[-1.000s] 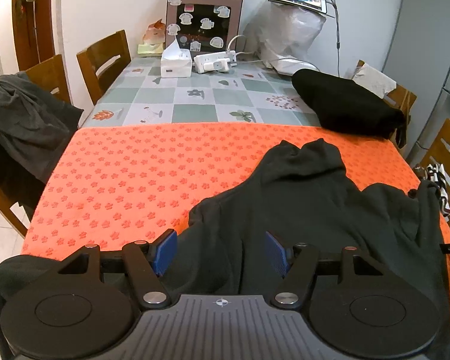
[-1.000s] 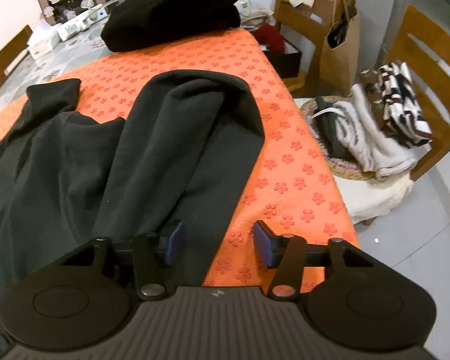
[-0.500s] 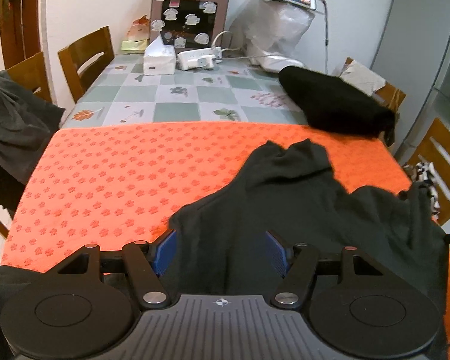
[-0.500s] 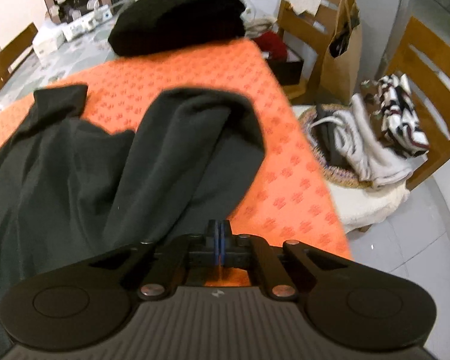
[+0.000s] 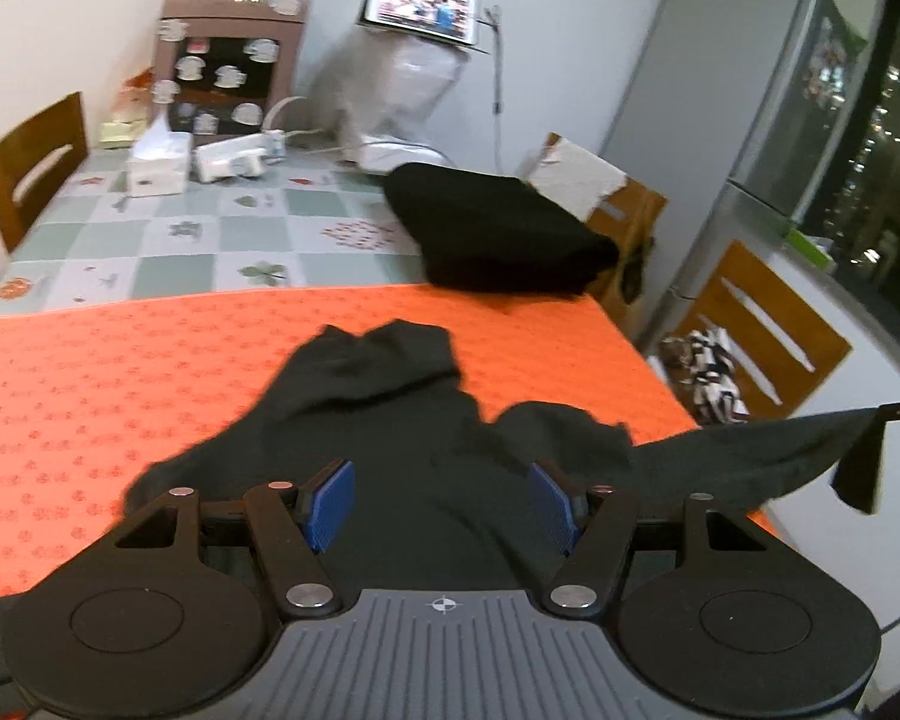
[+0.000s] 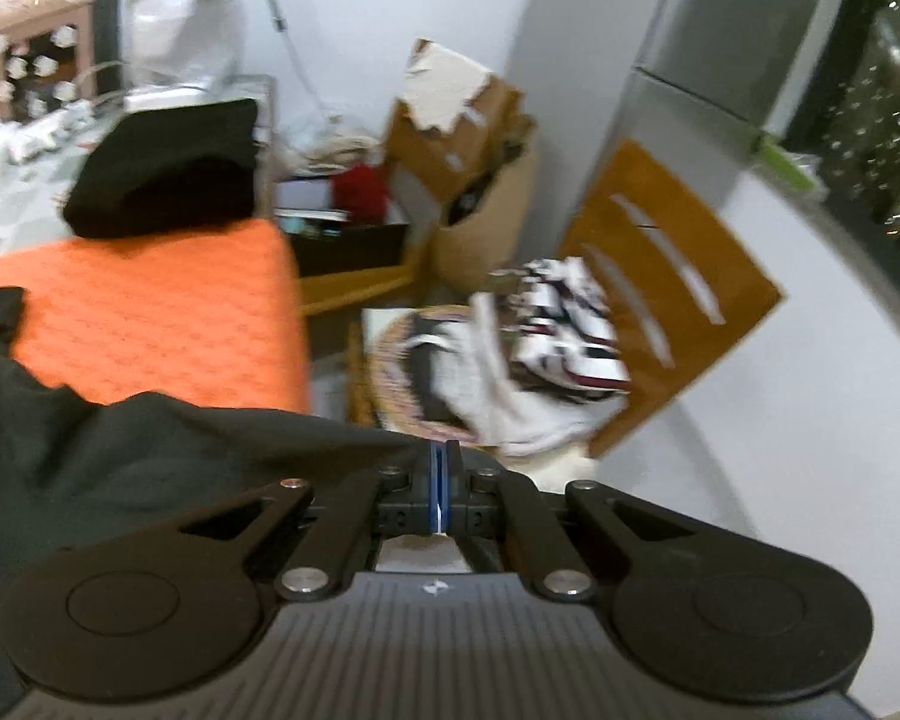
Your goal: Fold clothes
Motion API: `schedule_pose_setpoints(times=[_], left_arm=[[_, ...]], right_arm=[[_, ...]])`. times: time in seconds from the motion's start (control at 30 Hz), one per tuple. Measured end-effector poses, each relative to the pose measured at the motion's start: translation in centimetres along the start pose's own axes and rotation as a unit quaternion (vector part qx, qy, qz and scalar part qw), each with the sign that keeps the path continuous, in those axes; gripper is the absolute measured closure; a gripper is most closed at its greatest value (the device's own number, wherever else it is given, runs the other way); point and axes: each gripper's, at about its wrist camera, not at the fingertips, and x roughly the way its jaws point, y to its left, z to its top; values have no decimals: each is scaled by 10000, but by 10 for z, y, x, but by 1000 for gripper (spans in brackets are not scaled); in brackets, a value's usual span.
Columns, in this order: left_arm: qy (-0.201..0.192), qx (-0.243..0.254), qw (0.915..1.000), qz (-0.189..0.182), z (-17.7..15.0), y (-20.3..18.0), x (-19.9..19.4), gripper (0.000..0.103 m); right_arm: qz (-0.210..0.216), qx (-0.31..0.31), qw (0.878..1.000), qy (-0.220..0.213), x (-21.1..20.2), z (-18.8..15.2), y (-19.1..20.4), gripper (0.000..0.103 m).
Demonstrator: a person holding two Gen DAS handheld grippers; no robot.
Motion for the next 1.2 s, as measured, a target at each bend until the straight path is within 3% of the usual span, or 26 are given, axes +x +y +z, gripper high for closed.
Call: schedule_pose_setpoints(times=[0.27,0.33,0.47,0.8,1.2], left_arm=[[50,10,10000,-32,-5,-6,3,36],[46,-12,10000,40,-6,-2,1,36],[44,-23,9998,208,-8,5,-3,35],[45,-93,9969,779,-20,38,-28,35],[76,-485,9865,1560,-52,71,-67,33]], right_arm=[[-378,205,9976,549,14,-30,-44,100],[-285,202,9982,485,14,-30,-38,100],[-67,186,9993,322,14,-29,-25,75],[1148,-200,9932,67,14,-6,47,70],[2349,-817,9685,-106,5,14,148,68]])
